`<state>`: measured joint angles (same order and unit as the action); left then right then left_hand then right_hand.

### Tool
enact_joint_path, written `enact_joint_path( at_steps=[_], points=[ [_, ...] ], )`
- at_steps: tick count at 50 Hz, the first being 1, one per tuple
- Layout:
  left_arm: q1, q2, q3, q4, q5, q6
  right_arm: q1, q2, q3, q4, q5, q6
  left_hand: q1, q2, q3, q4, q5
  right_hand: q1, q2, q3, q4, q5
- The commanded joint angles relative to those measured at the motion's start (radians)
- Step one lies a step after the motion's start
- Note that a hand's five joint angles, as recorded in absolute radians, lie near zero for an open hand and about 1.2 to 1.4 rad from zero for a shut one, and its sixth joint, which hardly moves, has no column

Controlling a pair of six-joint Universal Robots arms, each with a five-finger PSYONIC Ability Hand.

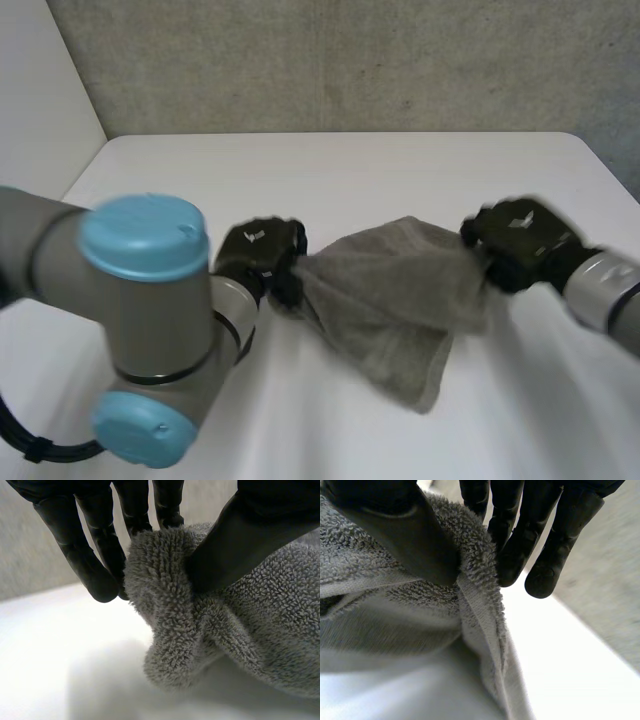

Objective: Fold the towel.

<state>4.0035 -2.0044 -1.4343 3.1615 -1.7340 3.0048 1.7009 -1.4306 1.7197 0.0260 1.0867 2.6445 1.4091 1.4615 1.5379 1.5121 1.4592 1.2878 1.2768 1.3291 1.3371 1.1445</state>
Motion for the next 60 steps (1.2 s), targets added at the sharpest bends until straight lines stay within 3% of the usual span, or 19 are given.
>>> enact_joint_path(
  at_steps=[1, 5, 11, 14, 16, 18, 20, 27, 31, 32, 34, 35, 36, 37, 38, 40, 45, 52, 60],
  points=[
    [0.023, 0.241, -0.011, -0.037, 0.011, 0.003, -0.119, -0.318, -0.136, 0.162, -0.077, 0.198, -0.013, -0.065, -0.142, -0.116, -0.237, 0.108, 0.119, 0.067, 0.059, 0.077],
    [0.055, 0.329, -0.011, -0.038, 0.014, 0.005, -0.138, -0.393, -0.248, 0.3, -0.119, 0.236, -0.013, -0.065, -0.142, -0.116, -0.237, 0.108, 0.119, 0.067, 0.059, 0.077],
    [0.089, 0.331, -0.021, -0.04, 0.045, 0.003, -0.118, -0.381, -0.259, 0.351, -0.166, 0.235, -0.013, -0.065, -0.142, -0.116, -0.237, 0.108, 0.119, 0.067, 0.059, 0.077],
    [0.132, 0.314, -0.051, -0.035, 0.07, 0.005, -0.035, -0.304, -0.261, 0.334, -0.16, 0.233, -0.013, -0.065, -0.142, -0.116, -0.237, 0.108, 0.119, 0.067, 0.059, 0.077],
    [0.175, 0.229, -0.066, -0.029, 0.085, 0.006, 0.127, -0.149, -0.299, 0.321, -0.111, 0.235, -0.013, -0.065, -0.142, -0.116, -0.237, 0.108, 0.119, 0.067, 0.059, 0.077],
    [0.195, 0.179, -0.058, -0.032, 0.091, 0.006, 0.128, -0.148, -0.299, 0.321, -0.111, 0.235, -0.013, -0.065, -0.142, -0.116, -0.237, 0.108, 0.119, 0.067, 0.059, 0.077],
    [0.218, 0.133, -0.052, -0.032, 0.091, 0.009, 0.276, 0.038, -0.353, 0.331, -0.006, 0.229, -0.013, -0.065, -0.142, -0.116, -0.237, 0.108, 0.119, 0.067, 0.059, 0.077],
    [0.344, -0.1, 0.07, -0.025, 0.096, 0.094, 0.407, 0.306, -0.43, 0.319, 0.068, 0.242, -0.013, -0.065, -0.142, -0.116, -0.237, 0.108, 0.119, 0.067, 0.059, 0.077],
    [0.381, -0.174, 0.149, -0.026, 0.093, 0.144, 0.495, 0.413, -0.523, 0.301, 0.073, 0.362, -0.013, -0.065, -0.142, -0.116, -0.237, 0.063, 0.074, 0.022, 0.014, 0.032],
    [0.397, -0.198, 0.184, -0.026, 0.09, 0.152, 0.496, 0.414, -0.523, 0.301, 0.073, 0.362, -0.013, -0.065, -0.142, -0.116, -0.237, 0.063, 0.073, 0.021, 0.013, 0.031],
    [0.414, -0.211, 0.21, -0.028, 0.091, 0.152, 0.522, 0.418, -0.566, 0.273, 0.079, 0.466, -0.013, -0.065, -0.142, -0.116, -0.237, -0.604, -0.593, -0.645, -0.653, -0.635],
    [0.43, -0.212, 0.222, -0.028, 0.094, 0.151, 0.522, 0.418, -0.566, 0.273, 0.079, 0.466, -0.291, -0.344, -0.42, -0.394, -0.516, -0.607, -0.596, -0.648, -0.656, -0.638],
    [0.44, -0.206, 0.224, -0.029, 0.093, 0.148, 0.522, 0.409, -0.58, 0.259, 0.09, 0.501, -0.783, -0.835, -0.911, -0.886, -1.007, -0.871, -0.86, -0.913, -0.921, -0.903],
    [0.44, -0.206, 0.224, -0.029, 0.093, 0.148, 0.519, 0.4, -0.586, 0.246, 0.113, 0.515, -0.787, -0.84, -0.916, -0.89, -1.012, -0.996, -0.985, -1.037, -1.045, -1.027],
    [0.439, -0.194, 0.221, -0.037, 0.091, 0.146, 0.519, 0.4, -0.586, 0.246, 0.113, 0.515, -1.235, -1.287, -1.363, -1.338, -1.459, -0.997, -0.986, -1.039, -1.047, -1.029],
    [0.428, -0.171, 0.213, -0.038, 0.093, 0.148, 0.51, 0.337, -0.565, 0.23, 0.185, 0.502, -1.211, -1.263, -1.34, -1.314, -1.435, -1.073, -1.062, -1.115, -1.123, -1.105],
    [0.414, -0.034, 0.104, -0.04, 0.096, 0.148, 0.467, 0.26, -0.423, 0.227, 0.264, 0.434, -1.235, -1.287, -1.363, -1.338, -1.459, -1.113, -1.102, -1.155, -1.163, -1.145],
    [0.35, 0.22, -0.177, 0.014, 0.091, 0.149, 0.387, 0.066, -0.143, 0.155, 0.265, 0.339, -1.231, -1.283, -1.36, -1.334, -1.455, -1.113, -1.102, -1.155, -1.163, -1.145],
    [0.273, 0.367, -0.395, 0.018, 0.094, 0.154, 0.379, -0.095, 0.122, 0.049, 0.205, 0.266, -1.207, -1.26, -1.336, -1.31, -1.432, -1.1, -1.089, -1.141, -1.149, -1.131]
  ],
)
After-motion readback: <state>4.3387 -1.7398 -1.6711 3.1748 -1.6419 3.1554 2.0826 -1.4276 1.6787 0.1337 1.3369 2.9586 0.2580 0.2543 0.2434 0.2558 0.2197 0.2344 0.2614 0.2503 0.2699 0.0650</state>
